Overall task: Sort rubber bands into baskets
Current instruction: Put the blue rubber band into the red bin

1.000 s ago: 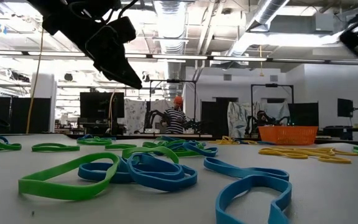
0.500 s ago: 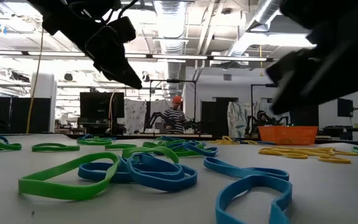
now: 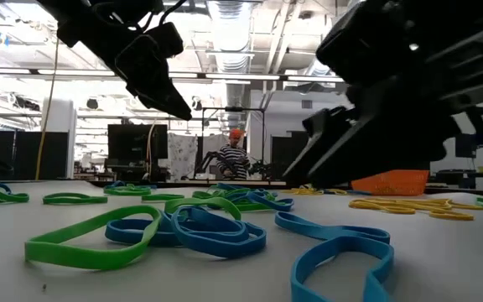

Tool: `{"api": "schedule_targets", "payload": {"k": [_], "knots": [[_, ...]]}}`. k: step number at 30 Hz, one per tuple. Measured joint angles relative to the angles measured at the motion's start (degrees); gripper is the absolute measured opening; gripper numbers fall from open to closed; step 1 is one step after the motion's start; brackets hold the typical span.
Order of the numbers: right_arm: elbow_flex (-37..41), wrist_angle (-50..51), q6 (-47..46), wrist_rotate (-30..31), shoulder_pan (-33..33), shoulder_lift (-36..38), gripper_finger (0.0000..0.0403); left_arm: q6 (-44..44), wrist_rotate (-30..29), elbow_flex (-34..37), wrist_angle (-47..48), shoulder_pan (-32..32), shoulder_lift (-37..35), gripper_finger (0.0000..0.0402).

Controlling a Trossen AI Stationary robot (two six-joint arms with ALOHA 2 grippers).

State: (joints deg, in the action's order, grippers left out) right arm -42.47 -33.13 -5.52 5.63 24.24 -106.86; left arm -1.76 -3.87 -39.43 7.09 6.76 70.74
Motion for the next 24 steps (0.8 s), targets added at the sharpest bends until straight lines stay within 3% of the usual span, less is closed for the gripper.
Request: {"api": "schedule_targets", "payload": {"k": [9, 14, 17, 22, 24], "knots": [[-2.9, -3.0, 1.3, -7.4, -2.3, -6.2, 0.0209, 0.0, 0.0, 0.0, 0.0, 0.0, 0.0, 0.0178], [-6.0, -2.0, 3.3, -7.5, -2.3, -9.3, 0.0195, 0.0, 0.0, 0.0, 0.0, 0.0, 0.0, 0.0178], [-6.7, 0.3, 4.3, -8.0, -2.3, -9.3, 0.0149, 0.0, 0.0, 0.0, 0.0, 0.0, 0.0, 0.0178], [-6.9, 3.6, 4.9, -10.3, -2.7, -8.4, 0.003, 0.0, 0.0, 0.0, 0.0, 0.0, 0.0, 0.0178], [-6.9, 4.6, 4.9, -11.5, -3.0, -7.9, 0.0021, 0.0, 0.0, 0.0, 0.0, 0.0, 0.0, 0.0178]]}}
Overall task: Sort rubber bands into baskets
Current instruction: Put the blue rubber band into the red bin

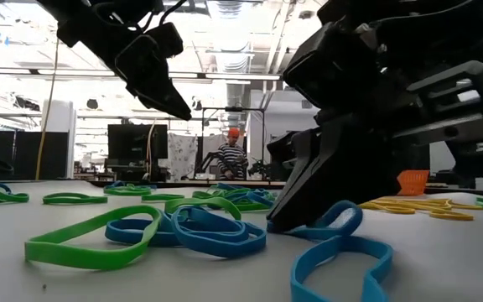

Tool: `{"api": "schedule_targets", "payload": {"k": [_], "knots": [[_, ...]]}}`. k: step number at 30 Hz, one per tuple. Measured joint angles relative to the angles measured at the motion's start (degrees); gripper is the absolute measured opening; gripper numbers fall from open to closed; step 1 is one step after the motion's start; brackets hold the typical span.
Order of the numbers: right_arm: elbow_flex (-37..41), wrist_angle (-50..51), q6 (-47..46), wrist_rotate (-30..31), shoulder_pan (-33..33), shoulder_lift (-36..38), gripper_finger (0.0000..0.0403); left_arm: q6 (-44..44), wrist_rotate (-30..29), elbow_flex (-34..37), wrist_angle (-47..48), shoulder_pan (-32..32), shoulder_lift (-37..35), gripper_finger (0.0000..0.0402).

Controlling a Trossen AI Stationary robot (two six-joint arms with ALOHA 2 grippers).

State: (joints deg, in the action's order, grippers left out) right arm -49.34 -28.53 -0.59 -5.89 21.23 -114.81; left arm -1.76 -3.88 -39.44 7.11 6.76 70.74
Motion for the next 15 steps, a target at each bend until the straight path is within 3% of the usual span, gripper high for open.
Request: {"api": "schedule_targets", "payload": {"k": [7, 15], "knots": [[0.2, 3.5, 0.3, 2.1, 0.5, 2.9, 0.0022, 0.0, 0.0, 0.0, 0.0, 0.0, 0.0, 0.0178], [0.3, 17.5, 2.0, 11.1, 3.4, 15.1, 0.0022, 0.0, 0.0, 0.0, 0.0, 0.0, 0.0, 0.0178]]}}
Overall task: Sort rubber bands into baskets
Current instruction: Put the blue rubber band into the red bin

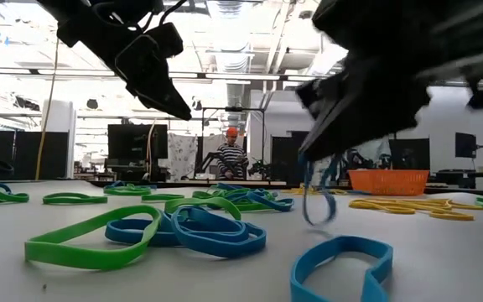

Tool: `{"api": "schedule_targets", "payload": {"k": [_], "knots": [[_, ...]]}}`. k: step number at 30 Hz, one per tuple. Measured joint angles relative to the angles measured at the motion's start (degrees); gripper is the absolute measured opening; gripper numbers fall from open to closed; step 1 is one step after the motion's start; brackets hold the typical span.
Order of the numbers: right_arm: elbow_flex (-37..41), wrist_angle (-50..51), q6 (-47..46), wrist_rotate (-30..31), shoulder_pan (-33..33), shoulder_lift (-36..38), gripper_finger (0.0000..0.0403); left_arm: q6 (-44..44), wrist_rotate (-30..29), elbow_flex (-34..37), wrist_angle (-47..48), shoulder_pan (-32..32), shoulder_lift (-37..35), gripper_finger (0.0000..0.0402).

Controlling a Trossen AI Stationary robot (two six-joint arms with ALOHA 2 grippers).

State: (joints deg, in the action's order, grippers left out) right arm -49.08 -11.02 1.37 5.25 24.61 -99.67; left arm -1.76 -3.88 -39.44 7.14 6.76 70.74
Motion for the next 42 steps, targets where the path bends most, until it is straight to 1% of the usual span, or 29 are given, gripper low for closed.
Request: {"api": "schedule_targets", "payload": {"k": [5, 9, 13, 16, 20, 24, 31, 34, 37, 42], "knots": [[0.0, 10.3, -3.1, 2.2, 3.5, 8.7, 0.0022, 0.0, 0.0, 0.0, 0.0, 0.0, 0.0, 0.0178], [0.0, 19.7, -9.0, 2.3, 7.5, 15.0, 0.0022, 0.0, 0.0, 0.0, 0.0, 0.0, 0.0, 0.0178], [0.0, 29.9, -18.3, 2.2, 12.6, 21.0, 0.0022, 0.0, 0.0, 0.0, 0.0, 0.0, 0.0, 0.0178], [0.0, 37.4, -27.3, 2.2, 16.8, 24.6, 0.0022, 0.0, 0.0, 0.0, 0.0, 0.0, 0.0, 0.0178], [0.0, 43.8, -39.7, 2.3, 23.0, 28.4, 0.0022, 0.0, 0.0, 0.0, 0.0, 0.0, 0.0, 0.0178], [0.0, 47.9, -50.8, 2.3, 29.2, 30.0, 0.0022, 0.0, 0.0, 0.0, 0.0, 0.0, 0.0, 0.0178], [0.0, 53.7, -68.6, 2.5, 38.6, 30.0, 0.0022, 0.0, 0.0, 0.0, 0.0, 0.0, 0.0, 0.0178], [0.0, 55.4, -73.6, 3.7, 42.1, 29.1, 0.0022, 0.0, 0.0, 0.0, 0.0, 0.0, 0.0, 0.0178], [0.0, 56.7, -77.8, 3.7, 44.6, 27.4, 0.0022, 0.0, 0.0, 0.0, 0.0, 0.0, 0.0, 0.0178], [0.0, 56.9, -81.2, 3.8, 46.9, 24.2, 0.0022, 0.0, 0.0, 0.0, 0.0, 0.0, 0.0, 0.0178]]}}
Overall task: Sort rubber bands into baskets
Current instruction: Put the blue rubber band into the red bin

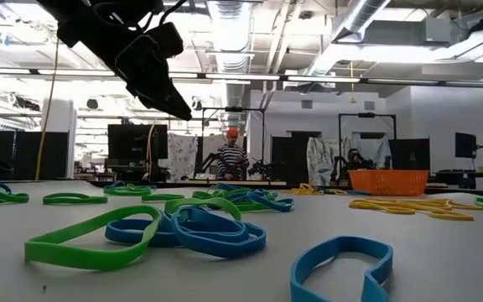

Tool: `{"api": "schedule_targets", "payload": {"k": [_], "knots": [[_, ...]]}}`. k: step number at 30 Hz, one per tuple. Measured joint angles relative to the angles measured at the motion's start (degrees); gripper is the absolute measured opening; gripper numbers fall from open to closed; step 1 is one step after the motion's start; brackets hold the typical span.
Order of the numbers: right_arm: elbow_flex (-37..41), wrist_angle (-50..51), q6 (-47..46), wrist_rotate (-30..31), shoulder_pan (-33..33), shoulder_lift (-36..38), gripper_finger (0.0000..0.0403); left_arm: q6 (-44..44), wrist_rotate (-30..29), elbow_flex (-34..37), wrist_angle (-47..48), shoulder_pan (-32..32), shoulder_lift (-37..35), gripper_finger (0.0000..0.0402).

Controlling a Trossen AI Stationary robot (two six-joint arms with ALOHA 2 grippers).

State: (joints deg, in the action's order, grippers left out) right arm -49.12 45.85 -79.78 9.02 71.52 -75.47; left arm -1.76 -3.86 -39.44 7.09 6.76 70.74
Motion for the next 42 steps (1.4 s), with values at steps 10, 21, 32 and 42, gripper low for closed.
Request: {"api": "schedule_targets", "payload": {"k": [10, 21, 32, 42], "knots": [[0.0, 0.0, -1.4, -4.1, 0.8, -4.8, 0.0027, 0.0, 0.0, 0.0, 0.0, 0.0, 0.0, 0.0178], [0.0, 1.3, -3.4, -6.3, -0.5, -5.1, 0.0037, 0.0, 0.0, 0.0, 0.0, 0.0, 0.0, 0.0178], [0.0, 3.8, -6.9, -8.7, -0.8, -5.1, 0.0095, 0.0, 0.0, 0.0, 0.0, 0.0, 0.0, 0.0178], [0.0, 6.4, -7.3, -6.8, -1.0, -3.7, 0.022, 0.0, 0.0, 0.0, 0.0, 0.0, 0.0, 0.0178]]}}
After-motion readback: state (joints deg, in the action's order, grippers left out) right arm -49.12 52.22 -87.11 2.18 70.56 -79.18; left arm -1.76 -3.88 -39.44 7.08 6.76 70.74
